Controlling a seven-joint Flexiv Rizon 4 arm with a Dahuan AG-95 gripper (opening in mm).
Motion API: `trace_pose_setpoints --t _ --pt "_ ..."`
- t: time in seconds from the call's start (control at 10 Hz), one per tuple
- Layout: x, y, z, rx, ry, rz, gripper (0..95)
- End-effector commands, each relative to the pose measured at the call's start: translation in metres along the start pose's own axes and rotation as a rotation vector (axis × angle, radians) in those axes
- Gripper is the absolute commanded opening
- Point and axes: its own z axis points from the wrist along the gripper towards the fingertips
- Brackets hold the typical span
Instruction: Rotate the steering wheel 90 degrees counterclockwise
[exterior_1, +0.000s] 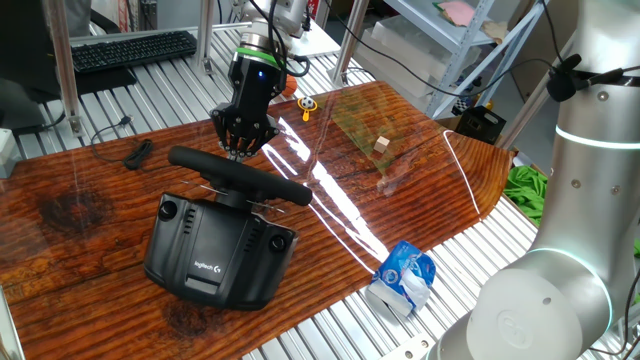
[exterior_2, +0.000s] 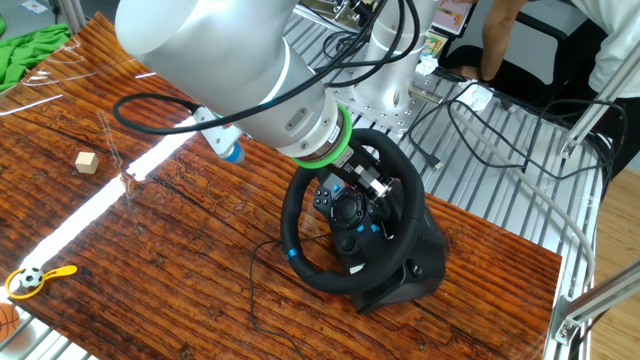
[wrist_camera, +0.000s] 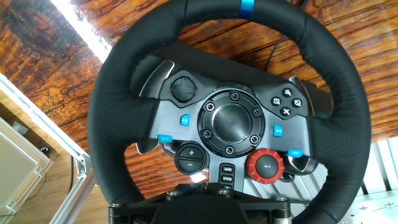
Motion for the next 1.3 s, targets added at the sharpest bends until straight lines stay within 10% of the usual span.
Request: trace_pose_setpoints --t 0.1,1.3 --pt "0.0 -0.002 0.002 -0.001 0.0 -0.001 0.0" --pt "-0.001 -0.018 0.003 0.025 -0.003 -0.039 0.0"
